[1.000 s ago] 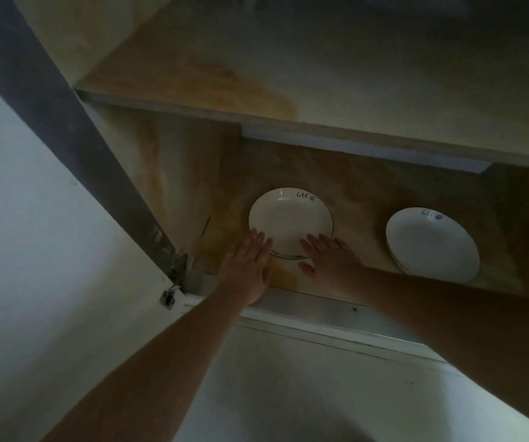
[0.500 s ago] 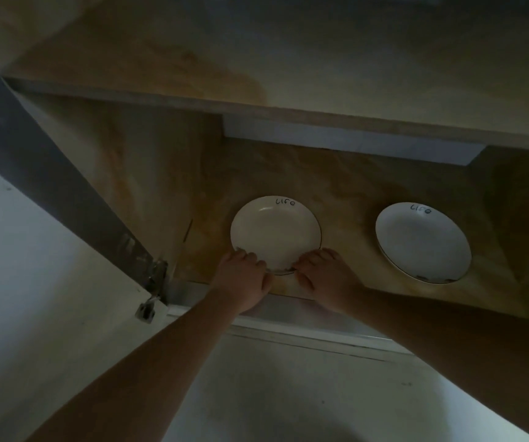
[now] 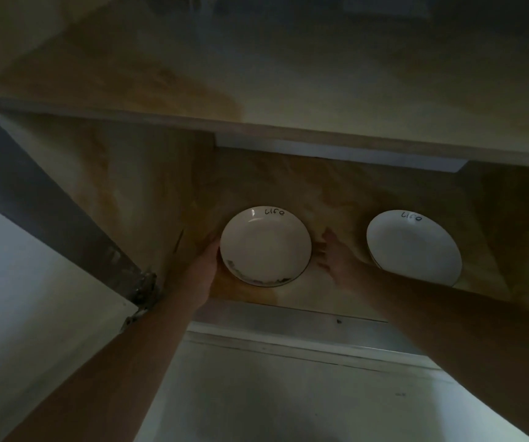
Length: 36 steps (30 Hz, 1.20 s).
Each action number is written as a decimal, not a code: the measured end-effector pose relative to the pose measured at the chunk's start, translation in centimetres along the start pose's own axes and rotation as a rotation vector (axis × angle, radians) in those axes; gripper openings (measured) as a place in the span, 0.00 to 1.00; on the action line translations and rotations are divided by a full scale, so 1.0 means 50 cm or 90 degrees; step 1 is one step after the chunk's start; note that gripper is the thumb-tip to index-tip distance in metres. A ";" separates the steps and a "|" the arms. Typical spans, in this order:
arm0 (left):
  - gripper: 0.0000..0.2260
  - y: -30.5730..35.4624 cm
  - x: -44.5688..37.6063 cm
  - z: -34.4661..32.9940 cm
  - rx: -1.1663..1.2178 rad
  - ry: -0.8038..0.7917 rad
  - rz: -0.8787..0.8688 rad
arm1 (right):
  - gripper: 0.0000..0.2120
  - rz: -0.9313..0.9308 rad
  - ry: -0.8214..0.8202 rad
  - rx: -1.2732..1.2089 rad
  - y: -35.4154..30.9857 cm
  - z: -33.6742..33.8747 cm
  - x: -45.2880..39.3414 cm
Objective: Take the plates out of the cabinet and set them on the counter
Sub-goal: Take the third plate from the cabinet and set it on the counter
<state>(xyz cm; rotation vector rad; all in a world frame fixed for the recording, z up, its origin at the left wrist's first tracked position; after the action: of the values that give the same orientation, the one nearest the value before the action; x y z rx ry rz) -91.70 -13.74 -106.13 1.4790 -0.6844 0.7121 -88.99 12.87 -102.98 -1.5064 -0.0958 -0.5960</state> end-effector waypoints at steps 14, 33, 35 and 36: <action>0.19 -0.020 0.019 0.032 0.137 -0.083 0.095 | 0.26 -0.127 -0.098 -0.115 -0.001 -0.049 0.032; 0.18 -0.143 0.566 0.139 0.176 0.038 0.185 | 0.26 -0.224 -0.117 -0.079 -0.105 0.018 0.507; 0.16 -0.143 0.639 0.152 0.181 0.035 0.196 | 0.25 -0.240 -0.121 -0.078 -0.134 0.022 0.571; 0.16 -0.144 0.675 0.159 0.179 0.035 0.204 | 0.25 -0.246 -0.128 -0.079 -0.147 0.024 0.604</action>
<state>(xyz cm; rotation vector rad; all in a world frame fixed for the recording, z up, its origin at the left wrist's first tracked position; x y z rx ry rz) -64.69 -21.27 -84.51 1.6138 -0.8149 1.1281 -65.96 5.04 -83.62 -1.6797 -0.5215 -0.7661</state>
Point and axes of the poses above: each hand's wrist, its own x-axis away from the middle knuckle, its own z-axis out of the back of the hand, y = z × x, the point moved 5 cm from there along -x, towards the middle knuckle, and after that the axes turned 14 degrees about z, right-handed, at the moved point
